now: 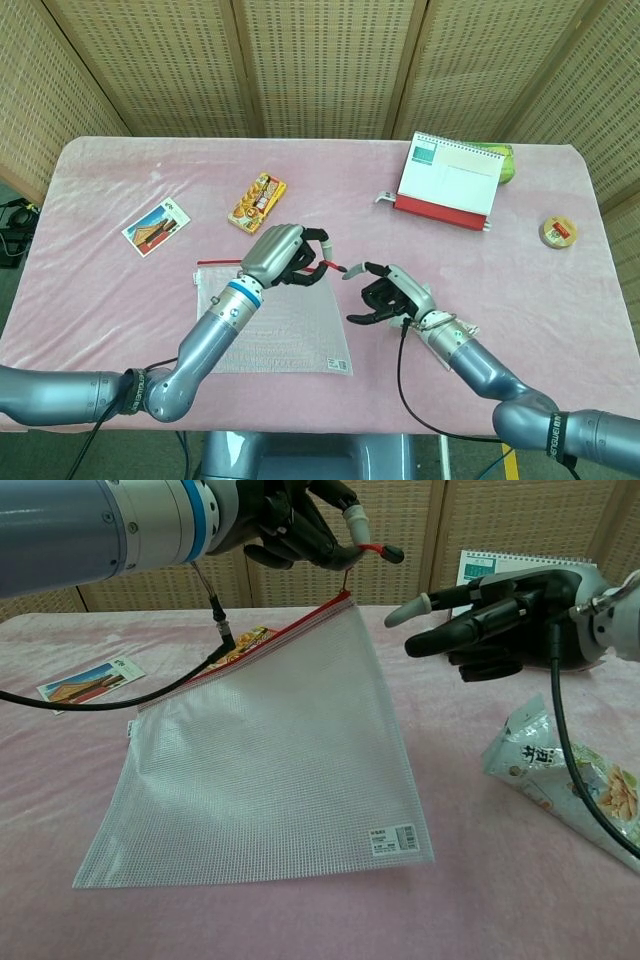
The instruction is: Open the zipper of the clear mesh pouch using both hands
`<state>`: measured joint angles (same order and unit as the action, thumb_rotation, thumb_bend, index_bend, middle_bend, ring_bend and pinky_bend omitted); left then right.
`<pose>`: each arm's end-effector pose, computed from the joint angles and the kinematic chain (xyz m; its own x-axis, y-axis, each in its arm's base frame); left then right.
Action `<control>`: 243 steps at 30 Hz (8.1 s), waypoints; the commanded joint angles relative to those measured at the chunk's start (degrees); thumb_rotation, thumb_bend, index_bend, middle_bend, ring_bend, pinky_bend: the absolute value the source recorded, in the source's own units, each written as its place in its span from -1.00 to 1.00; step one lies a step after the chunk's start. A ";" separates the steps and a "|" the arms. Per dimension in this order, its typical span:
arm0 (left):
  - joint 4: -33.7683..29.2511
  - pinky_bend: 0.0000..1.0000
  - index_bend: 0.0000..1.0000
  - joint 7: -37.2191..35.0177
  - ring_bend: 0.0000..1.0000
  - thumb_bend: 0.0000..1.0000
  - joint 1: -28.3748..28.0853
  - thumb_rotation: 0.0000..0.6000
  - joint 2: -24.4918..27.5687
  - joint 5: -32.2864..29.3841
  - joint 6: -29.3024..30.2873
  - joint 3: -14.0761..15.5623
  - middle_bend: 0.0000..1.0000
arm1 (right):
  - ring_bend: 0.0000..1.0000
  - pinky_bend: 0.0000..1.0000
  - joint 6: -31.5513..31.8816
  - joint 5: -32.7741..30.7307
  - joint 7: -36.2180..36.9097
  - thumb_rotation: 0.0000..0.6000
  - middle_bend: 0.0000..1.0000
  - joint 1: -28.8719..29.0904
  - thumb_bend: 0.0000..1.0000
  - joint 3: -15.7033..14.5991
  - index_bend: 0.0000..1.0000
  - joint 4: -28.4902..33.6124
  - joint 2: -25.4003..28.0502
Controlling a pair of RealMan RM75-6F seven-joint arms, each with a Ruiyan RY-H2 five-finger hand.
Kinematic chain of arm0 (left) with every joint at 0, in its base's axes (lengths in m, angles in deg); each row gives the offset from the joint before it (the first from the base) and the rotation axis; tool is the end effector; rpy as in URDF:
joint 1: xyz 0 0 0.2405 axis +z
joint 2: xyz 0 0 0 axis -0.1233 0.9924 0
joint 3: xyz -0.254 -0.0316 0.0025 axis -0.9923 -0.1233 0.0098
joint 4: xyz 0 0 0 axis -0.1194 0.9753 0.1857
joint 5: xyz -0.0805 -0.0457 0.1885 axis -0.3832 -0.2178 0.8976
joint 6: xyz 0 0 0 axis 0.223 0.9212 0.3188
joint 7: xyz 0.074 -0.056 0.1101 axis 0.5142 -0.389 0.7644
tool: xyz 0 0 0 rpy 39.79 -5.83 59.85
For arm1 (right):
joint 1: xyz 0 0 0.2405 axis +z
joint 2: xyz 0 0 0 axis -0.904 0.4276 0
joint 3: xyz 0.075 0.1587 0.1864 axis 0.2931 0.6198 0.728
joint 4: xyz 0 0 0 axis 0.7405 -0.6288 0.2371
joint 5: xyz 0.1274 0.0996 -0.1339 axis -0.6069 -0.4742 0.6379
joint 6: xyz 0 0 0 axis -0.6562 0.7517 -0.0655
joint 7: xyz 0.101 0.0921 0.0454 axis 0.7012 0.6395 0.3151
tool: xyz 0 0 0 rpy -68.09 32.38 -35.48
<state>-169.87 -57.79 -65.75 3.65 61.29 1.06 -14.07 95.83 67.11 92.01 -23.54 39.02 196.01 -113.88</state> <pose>0.0178 0.3496 0.0171 -0.0815 0.4412 0.8937 0.9129 -0.3267 0.2445 -0.1100 -0.3247 0.0427 -0.6103 -0.5851 0.5340 -0.7545 0.2240 -0.6169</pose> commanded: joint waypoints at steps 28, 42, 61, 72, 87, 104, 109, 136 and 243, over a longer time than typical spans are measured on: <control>-0.35 1.00 0.77 -3.72 0.92 0.11 -1.13 1.00 -1.95 -0.36 0.37 -0.05 0.98 | 0.93 1.00 11.24 -15.76 -14.35 1.00 0.90 4.25 -0.55 2.71 0.01 -1.12 -10.38; -0.39 1.00 0.77 -4.68 0.92 0.11 -1.30 1.00 -2.35 -0.03 0.48 0.17 0.98 | 0.93 1.00 11.08 -17.17 -16.42 1.00 0.92 3.46 0.02 4.20 0.19 -0.93 -11.48; -0.14 1.00 0.78 -5.19 0.92 0.11 -1.01 1.00 -1.70 -0.13 0.51 0.68 0.98 | 0.94 1.00 8.31 -15.15 -14.60 1.00 0.94 1.19 0.61 5.98 0.44 -0.41 -11.27; 2.07 1.00 0.78 -7.27 0.92 0.12 0.86 1.00 0.31 -0.40 -0.70 1.26 0.98 | 0.94 1.00 5.45 -12.31 -10.66 1.00 0.98 -0.74 0.65 8.30 0.47 0.81 -9.30; 3.62 1.00 0.78 -9.51 0.92 0.12 2.28 1.00 2.67 -0.64 -3.44 1.82 0.98 | 0.94 1.00 4.33 -10.59 -7.29 1.00 0.98 -1.77 0.65 9.78 0.47 0.86 -9.17; 6.77 1.00 0.78 -10.59 0.92 0.11 1.33 1.00 -0.73 0.41 -4.65 2.55 0.98 | 0.94 1.00 5.57 -11.07 -6.35 1.00 0.98 -1.61 0.63 11.24 0.47 1.57 -9.31; 7.44 1.00 0.78 -10.85 0.92 0.12 1.40 1.00 -1.03 0.18 -5.18 2.83 0.98 | 0.94 1.00 5.32 -11.42 -5.38 1.00 0.98 -1.78 0.63 12.23 0.48 1.89 -8.64; 7.35 1.00 0.78 -10.99 0.92 0.11 2.04 1.00 0.08 0.23 -5.35 2.68 0.98 | 0.94 1.00 4.81 -13.23 -3.64 1.00 0.98 -1.85 0.63 14.12 0.48 2.92 -6.22; 12.81 -0.28 -1.00 -13.22 -0.43 -1.00 29.57 1.00 18.02 29.40 19.37 12.85 -0.37 | 0.01 0.04 37.44 35.98 -33.36 1.00 -0.12 -19.05 -1.00 -6.37 -0.93 -25.77 4.28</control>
<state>-156.59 -74.29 -41.17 19.59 85.87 14.40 -4.89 127.08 97.03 63.99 -38.84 38.07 175.06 -111.18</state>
